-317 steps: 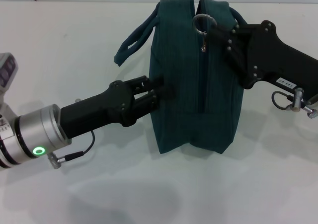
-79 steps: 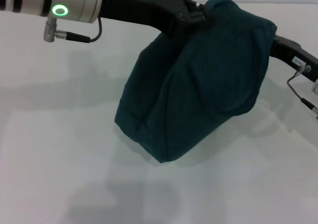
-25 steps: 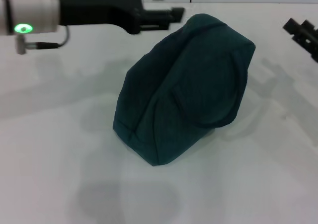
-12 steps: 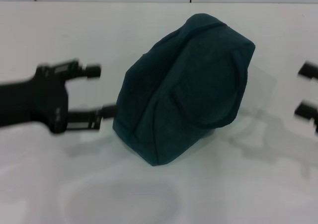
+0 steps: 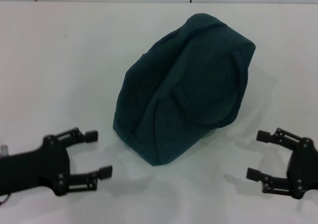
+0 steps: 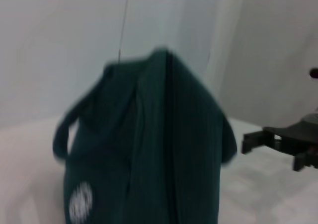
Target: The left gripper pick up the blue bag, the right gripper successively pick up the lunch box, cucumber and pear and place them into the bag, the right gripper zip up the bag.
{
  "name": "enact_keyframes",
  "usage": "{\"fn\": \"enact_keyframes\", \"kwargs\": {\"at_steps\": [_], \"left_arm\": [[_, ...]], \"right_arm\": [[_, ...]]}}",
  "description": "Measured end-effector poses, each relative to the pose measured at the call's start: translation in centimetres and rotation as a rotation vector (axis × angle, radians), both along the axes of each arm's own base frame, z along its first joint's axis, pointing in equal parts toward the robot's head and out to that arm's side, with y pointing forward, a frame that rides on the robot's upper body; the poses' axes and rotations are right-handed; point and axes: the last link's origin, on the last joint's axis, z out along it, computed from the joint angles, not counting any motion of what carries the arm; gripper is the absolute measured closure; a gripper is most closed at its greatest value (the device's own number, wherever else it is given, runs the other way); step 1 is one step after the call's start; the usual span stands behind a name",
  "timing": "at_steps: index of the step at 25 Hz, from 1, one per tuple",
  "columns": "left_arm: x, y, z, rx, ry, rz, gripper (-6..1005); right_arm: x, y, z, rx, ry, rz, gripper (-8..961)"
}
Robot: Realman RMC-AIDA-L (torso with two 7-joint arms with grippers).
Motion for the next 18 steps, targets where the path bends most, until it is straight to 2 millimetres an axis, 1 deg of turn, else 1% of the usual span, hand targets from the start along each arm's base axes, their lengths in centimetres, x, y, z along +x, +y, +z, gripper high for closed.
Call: {"fn": "enact_keyframes", "kwargs": {"at_steps": [1,2,3,6,10,18], "left_arm": [[-0.5,0.0,-0.7,-0.021,0.004,0.009,109],[-0.5,0.0,-0.7,-0.021,0.004,0.009,110],[-1.5,0.0,-2.0,-0.055,0.020,0.022,110],[-1.9,-0.1,-2.6,-0.066,0.027,0.022,111],[-2.1,-0.3,-2.9,-0.050,0.046,-0.009,112],[-2.2,-0.4,-3.0,-0.042,0.042,-0.005,112]], "right_arm": [[0.2,0.0,-0.5,0.010,-0.021,-0.007,84],[0.3,-0.1,-1.1,0.017,-0.039,-0.011,83],[0.4,-0.2,-1.5,0.024,-0.052,-0.016,83],[0.6,-0.5,-2.7,0.024,-0.087,-0.024,84],[0.7,-0.6,-3.3,0.019,-0.108,-0.031,83],[0.6,-0.7,-3.6,0.020,-0.106,-0.033,83]]}}
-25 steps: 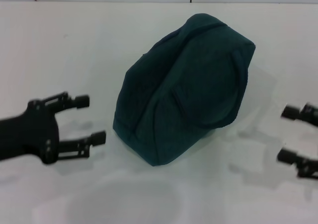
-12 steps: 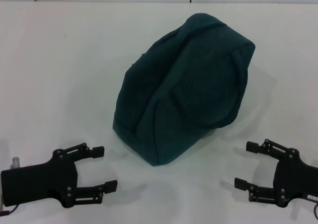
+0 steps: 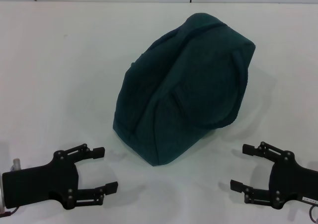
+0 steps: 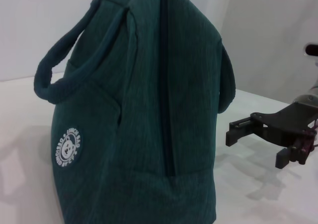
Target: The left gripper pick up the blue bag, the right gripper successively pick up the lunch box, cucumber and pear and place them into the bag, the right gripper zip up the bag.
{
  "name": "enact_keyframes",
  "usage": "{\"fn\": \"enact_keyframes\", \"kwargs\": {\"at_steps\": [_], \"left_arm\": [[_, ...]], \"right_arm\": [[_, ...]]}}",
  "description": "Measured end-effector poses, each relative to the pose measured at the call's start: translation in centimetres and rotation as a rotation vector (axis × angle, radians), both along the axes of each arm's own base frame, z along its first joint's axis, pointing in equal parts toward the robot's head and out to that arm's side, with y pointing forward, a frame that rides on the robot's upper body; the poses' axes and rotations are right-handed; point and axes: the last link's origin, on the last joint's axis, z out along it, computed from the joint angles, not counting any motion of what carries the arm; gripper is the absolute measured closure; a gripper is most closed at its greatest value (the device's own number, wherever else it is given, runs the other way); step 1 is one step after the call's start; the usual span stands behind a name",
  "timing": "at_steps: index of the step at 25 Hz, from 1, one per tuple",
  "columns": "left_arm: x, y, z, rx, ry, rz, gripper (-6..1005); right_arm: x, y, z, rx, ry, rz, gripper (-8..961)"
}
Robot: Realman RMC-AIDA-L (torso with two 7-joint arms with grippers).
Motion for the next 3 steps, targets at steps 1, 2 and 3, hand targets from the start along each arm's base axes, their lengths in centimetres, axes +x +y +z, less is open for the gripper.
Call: {"fn": "enact_keyframes", "kwargs": {"at_steps": [1,2,3], "left_arm": [[0.01,0.01,-0.01,0.001,-0.001,0.001,112],[0.02,0.01,-0.02,0.001,-0.002,0.002,112],[0.02,0.01,-0.03,0.001,-0.002,0.002,112]], "right_arm": [[-0.03,-0.01,-0.04,0.002,0.001,0.001,83],[-0.05,0.00,-0.05,0.004,0.001,0.002,83],[-0.06,0.01,-0.04,0.006,0.002,0.002,83]]}}
